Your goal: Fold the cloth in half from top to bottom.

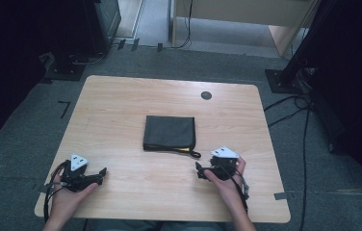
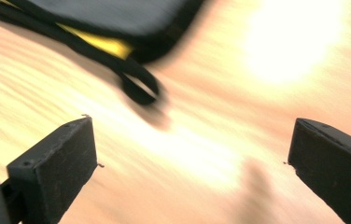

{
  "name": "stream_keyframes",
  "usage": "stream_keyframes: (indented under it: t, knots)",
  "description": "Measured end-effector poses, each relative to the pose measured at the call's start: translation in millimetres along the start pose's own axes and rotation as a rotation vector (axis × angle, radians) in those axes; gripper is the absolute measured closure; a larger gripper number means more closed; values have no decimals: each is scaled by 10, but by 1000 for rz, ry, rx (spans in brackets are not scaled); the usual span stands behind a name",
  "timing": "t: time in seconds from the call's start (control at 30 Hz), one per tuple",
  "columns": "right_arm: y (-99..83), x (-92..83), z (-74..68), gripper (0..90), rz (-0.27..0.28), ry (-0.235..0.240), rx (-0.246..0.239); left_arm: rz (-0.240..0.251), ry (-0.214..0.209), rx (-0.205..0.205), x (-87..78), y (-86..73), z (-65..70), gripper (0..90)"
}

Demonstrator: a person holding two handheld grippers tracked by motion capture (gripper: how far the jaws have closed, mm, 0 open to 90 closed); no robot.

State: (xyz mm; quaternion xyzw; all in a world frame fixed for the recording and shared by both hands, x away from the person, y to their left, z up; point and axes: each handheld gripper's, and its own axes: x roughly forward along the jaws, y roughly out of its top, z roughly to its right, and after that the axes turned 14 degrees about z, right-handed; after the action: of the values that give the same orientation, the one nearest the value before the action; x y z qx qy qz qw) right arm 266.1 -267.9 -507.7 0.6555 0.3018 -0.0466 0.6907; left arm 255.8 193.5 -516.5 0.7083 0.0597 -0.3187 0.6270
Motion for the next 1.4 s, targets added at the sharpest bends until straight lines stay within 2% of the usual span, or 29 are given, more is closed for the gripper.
stream_keyframes:
  t: [0.13,0.17,0.2,0.27,0.3,0.33,0.4,0.43,0.6,0.63,0.73,0.8,0.9,1.07,1.27,1.4]
  knots:
    - [-139,-280,283,0,-8,-58,13,-5,-18,12,10,-1,6,91]
    - [-139,-280,283,0,-8,-58,13,-5,-18,12,10,-1,6,89]
    - [-225,-423,430,0,-14,-96,38,-5,-19,12,11,-1,3,89]
    - [-293,-514,534,0,-23,-126,38,-2,-25,17,9,-7,-9,89]
    - [-293,-514,534,0,-23,-126,38,-2,-25,17,9,-7,-9,89]
    - [-371,-613,655,0,-40,-166,31,3,-23,17,6,-13,-9,88]
    - [-396,-643,691,0,-42,-174,31,3,-27,17,-3,-18,-16,89]
    - [-460,-731,789,0,-54,-193,38,4,-30,18,-19,-29,-33,88]
    - [-548,-857,918,0,-70,-207,54,2,-22,15,-51,-48,-74,88]
    - [-588,-912,1002,0,-76,-223,67,3,-19,13,-61,-54,-88,88]
    - [-613,-965,1103,0,-72,-242,89,5,-22,12,-67,-59,-98,89]
    - [-636,-986,1149,0,-78,-261,89,3,-25,15,-69,-59,-101,89]
    - [-658,-1015,1189,0,-72,-263,99,3,-30,18,-79,-66,-112,89]
    - [-695,-1035,1234,0,-59,-241,126,3,-29,17,-81,-67,-117,89]
    - [-710,-1029,1220,0,-42,-210,105,3,-29,17,-81,-68,-117,88]
    - [-715,-1024,1219,0,-35,-209,103,2,-28,17,-80,-66,-117,88]
